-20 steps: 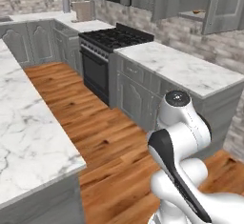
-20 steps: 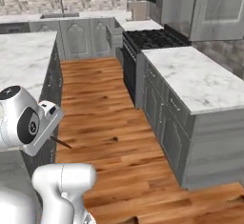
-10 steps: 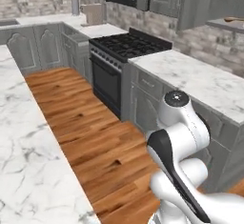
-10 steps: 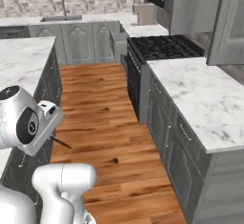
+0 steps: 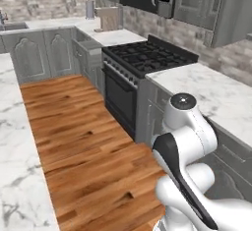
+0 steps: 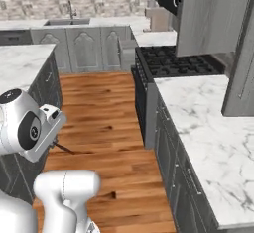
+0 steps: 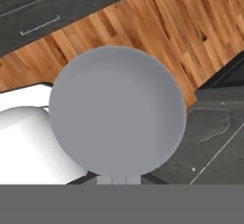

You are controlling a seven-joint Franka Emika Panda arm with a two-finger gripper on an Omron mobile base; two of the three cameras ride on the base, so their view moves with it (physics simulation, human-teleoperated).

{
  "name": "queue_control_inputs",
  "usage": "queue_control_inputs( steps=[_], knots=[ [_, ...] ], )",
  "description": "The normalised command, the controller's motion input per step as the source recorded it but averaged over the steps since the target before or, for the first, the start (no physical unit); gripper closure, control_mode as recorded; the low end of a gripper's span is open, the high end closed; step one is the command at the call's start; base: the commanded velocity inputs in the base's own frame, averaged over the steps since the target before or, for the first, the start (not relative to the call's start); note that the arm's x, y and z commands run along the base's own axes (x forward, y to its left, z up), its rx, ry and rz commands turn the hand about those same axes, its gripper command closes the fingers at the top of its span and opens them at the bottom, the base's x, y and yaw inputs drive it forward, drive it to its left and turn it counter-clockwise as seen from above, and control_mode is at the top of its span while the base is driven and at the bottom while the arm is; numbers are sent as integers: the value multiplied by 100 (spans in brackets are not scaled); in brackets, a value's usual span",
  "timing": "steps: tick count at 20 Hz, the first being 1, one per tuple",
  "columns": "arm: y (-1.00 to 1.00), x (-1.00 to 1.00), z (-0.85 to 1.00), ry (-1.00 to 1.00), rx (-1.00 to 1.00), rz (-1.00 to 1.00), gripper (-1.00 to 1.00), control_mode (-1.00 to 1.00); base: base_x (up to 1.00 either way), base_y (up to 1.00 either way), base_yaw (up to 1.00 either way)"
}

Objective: Organize the utensils by type. Pick up the wooden spoons from the counter and place them in the open cabinet. Then pick up the metallic utensils from the counter and place them in the open drawer.

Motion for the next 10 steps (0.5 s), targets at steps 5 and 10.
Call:
queue_control_inputs(
  steps=[5,10],
  knots=[
    [0,0,0,0,0,0,100,100,100,-4,2],
    [0,0,0,0,0,0,100,100,100,0,0]
  ],
)
